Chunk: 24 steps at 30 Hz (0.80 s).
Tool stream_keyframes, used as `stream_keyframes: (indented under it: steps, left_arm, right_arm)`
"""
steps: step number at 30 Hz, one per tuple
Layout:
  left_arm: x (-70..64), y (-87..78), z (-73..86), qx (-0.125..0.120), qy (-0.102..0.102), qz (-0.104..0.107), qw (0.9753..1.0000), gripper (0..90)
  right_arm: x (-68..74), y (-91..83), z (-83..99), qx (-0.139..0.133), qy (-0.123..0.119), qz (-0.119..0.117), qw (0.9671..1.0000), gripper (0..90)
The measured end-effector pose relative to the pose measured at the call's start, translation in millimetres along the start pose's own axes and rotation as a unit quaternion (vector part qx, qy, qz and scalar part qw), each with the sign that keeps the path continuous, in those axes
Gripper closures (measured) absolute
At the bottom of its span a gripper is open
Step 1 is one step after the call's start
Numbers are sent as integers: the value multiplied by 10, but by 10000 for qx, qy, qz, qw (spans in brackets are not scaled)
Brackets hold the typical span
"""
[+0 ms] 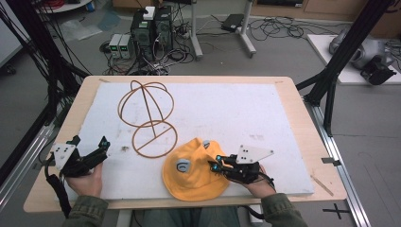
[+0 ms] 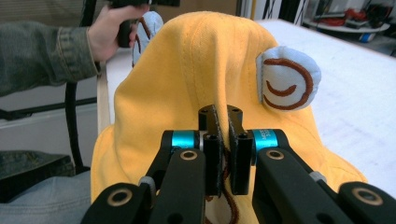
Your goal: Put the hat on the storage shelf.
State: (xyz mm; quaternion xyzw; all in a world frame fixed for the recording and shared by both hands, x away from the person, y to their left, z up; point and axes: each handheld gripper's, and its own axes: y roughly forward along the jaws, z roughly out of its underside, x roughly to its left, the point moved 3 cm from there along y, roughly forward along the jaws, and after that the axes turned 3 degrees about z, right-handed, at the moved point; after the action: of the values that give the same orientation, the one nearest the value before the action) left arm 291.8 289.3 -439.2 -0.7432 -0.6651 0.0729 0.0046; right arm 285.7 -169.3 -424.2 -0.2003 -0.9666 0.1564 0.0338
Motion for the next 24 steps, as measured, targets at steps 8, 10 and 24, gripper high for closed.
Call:
stream_keyframes:
  steps: [8,10,24]
  left_arm:
    - [7,0,4,7,-54,24,10000,76]
    - [16,-7,4,20,-52,21,10000,76]
    - [62,-25,9,31,-80,-32,10000,76]
  right_arm:
    - [-82,-169,-109,-462,134,272,9985,876]
    - [-123,-221,-142,-675,187,348,9969,876]
    - [-315,-545,-390,-1654,394,764,9825,875]
